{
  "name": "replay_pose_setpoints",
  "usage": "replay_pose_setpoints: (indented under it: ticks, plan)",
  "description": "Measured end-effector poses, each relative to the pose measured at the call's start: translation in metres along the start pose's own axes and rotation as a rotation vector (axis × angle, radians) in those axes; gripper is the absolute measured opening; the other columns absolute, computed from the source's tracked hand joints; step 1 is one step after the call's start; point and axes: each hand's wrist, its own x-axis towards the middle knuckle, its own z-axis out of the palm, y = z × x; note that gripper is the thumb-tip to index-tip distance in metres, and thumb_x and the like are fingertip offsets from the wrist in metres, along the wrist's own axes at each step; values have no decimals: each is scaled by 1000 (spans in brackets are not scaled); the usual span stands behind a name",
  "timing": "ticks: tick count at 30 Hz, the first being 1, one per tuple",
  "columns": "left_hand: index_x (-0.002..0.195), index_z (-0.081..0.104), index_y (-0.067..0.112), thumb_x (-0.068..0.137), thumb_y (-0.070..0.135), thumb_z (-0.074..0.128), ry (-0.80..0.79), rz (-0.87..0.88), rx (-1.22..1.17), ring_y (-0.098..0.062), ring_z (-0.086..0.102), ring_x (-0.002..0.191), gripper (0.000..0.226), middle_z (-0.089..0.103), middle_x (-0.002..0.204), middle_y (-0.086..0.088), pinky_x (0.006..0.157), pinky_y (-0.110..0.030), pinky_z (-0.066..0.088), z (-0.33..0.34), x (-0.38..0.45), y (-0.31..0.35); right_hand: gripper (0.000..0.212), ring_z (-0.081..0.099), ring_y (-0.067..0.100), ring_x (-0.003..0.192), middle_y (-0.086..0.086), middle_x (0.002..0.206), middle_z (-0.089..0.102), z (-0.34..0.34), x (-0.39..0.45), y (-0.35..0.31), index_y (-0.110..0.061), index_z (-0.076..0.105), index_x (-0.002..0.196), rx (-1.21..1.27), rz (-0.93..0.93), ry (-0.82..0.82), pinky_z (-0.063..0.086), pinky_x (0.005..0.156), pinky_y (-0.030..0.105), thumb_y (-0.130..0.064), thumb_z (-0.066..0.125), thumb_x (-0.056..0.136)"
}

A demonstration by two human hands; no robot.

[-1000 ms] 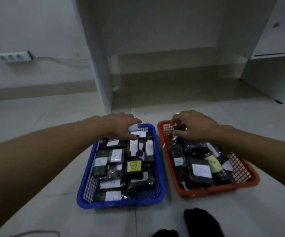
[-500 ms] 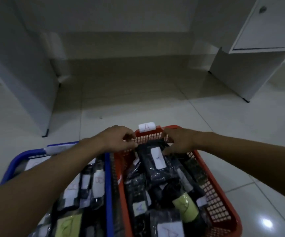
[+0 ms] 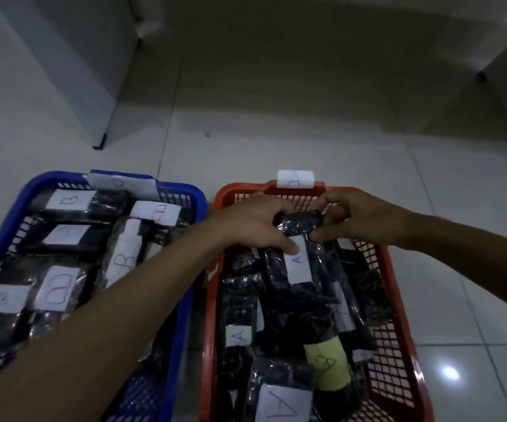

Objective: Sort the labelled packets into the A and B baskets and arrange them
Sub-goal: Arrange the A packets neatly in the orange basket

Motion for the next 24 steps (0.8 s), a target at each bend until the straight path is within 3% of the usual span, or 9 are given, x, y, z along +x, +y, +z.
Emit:
replay_pose_setpoints:
  ticks: [3,5,7,11,14,20,24]
  plan:
    - [99,63,25,75,30,81,-28,-37,-137,-12,67,90,30,70,97,8,80,-30,52,-8,-14,3,38,72,18,87,-2,94,75,1,2,7,-19,68,102,47,-69,49,55,82,41,-53,60,86]
    - [103,64,23,76,27,81,-26,-71,-181,-11,69,92,33,72,99,8,84,-30,53,-22,-25,9,35,70,21,90,-3,93,75,2,-2,8,-20,70,103,90,-77,140,53,81,40,-48,50,97]
    - [103,63,22,77,25,79,58,-98,-245,-13,69,93,31,72,98,6,83,-29,52,-33,-34,11,32,69,20,86,-4,89,74,9,-9,12,-21,71,99,84,-67,228,51,73,31,-40,45,103]
    - [108,61,19,78,21,79,325,-161,-489,-20,71,91,35,75,93,0,86,-36,53,-33,-40,-1,26,64,4,81,-10,86,68,31,-17,18,-24,70,91,-157,-53,262,48,74,25,-40,51,100]
    - [115,59,21,83,17,74,317,-165,-498,-16,71,87,35,75,91,2,75,-28,53,-28,-46,-5,14,62,2,87,-14,93,67,44,-19,16,-26,69,102,-183,-43,278,47,74,18,-32,56,99]
    - [113,55,21,84,14,72,483,-149,-624,-22,70,88,34,70,103,-7,65,-28,52,-44,-56,-4,10,66,0,81,-13,88,71,39,-38,4,-29,71,90,-147,-4,271,44,65,16,-25,63,95]
    - [115,52,19,84,14,72,582,-168,-734,-21,69,88,37,70,103,-6,62,-29,51,-44,-57,-10,9,67,-4,82,-14,90,73,32,-55,-9,-28,73,94,-218,-62,104,51,74,19,-26,64,94]
